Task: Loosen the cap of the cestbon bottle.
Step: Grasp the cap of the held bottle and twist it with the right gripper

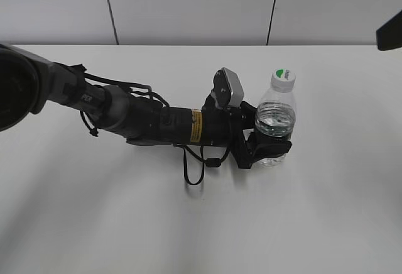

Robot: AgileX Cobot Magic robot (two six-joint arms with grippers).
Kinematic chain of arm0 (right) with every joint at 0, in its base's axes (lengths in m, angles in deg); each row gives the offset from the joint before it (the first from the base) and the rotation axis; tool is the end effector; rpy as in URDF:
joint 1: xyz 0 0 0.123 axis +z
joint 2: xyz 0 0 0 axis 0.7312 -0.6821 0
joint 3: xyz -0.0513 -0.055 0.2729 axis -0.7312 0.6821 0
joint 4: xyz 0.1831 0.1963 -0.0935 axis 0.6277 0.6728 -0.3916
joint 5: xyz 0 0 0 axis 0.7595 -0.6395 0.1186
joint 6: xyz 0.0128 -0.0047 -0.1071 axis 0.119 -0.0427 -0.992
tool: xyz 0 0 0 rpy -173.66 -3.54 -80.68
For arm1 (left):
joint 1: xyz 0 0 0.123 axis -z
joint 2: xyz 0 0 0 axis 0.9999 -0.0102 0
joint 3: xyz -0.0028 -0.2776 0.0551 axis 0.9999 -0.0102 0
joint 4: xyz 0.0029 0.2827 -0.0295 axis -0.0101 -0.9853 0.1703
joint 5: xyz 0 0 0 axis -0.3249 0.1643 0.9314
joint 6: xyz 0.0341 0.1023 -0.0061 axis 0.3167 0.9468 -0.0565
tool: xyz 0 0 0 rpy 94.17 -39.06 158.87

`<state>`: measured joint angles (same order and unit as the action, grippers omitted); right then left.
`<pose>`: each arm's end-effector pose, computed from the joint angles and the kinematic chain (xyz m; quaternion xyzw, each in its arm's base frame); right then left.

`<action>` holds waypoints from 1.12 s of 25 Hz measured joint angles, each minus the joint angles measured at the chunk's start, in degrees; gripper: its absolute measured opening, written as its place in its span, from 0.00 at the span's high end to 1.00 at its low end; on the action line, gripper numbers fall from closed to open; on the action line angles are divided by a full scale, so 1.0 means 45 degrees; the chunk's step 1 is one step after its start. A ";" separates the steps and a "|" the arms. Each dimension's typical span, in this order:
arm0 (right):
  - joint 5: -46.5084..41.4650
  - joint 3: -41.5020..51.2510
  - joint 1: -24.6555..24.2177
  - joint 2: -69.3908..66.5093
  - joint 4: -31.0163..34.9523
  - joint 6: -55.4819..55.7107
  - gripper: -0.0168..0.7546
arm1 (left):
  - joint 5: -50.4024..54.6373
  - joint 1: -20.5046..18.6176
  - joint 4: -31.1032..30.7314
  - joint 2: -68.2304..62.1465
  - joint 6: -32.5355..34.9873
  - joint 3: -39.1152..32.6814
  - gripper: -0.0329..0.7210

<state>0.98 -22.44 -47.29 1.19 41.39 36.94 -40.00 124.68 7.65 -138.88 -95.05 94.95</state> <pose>0.2521 0.0526 0.3367 -0.0332 0.9311 0.2577 0.2561 0.3565 -0.3533 0.0263 0.5167 0.5719 -0.4454 0.4556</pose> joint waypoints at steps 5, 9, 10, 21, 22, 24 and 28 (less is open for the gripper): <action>-0.0550 -0.1716 0.1552 -0.1775 -0.0350 0.0448 0.29 | -0.0009 -0.0015 -0.0026 0.0000 0.0000 0.0000 0.26; -0.1153 -0.3238 0.2802 -0.3178 -0.1589 0.1358 0.29 | -0.0009 -0.0015 -0.0026 0.0000 0.0000 0.0000 0.26; -0.1278 -0.3626 0.3022 -0.3528 -0.1982 0.1609 0.29 | -0.0009 -0.0015 -0.0026 0.0000 0.0000 0.0000 0.26; -0.1383 -0.6281 0.3894 -0.6678 -0.3352 0.2587 0.29 | -0.0009 -0.0015 -0.0026 0.0000 0.0000 0.0000 0.26; -0.1383 -0.6309 0.3894 -0.6805 -0.3365 0.2592 0.29 | -0.0009 -0.0015 -0.0026 0.0000 0.0000 0.0000 0.26; -0.1386 -0.6323 0.3908 -0.6984 -0.3365 0.2592 0.29 | 0.0002 -0.0015 -0.0026 0.0000 0.0000 0.0000 0.26; -0.1397 -0.6323 0.3908 -0.7056 -0.3380 0.2551 0.29 | 0.0002 -0.0015 -0.0036 0.0000 0.0000 0.0000 0.26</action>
<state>-5.31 -50.89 -29.71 -30.56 26.18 48.42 -39.99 124.62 7.49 -138.88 -95.05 94.95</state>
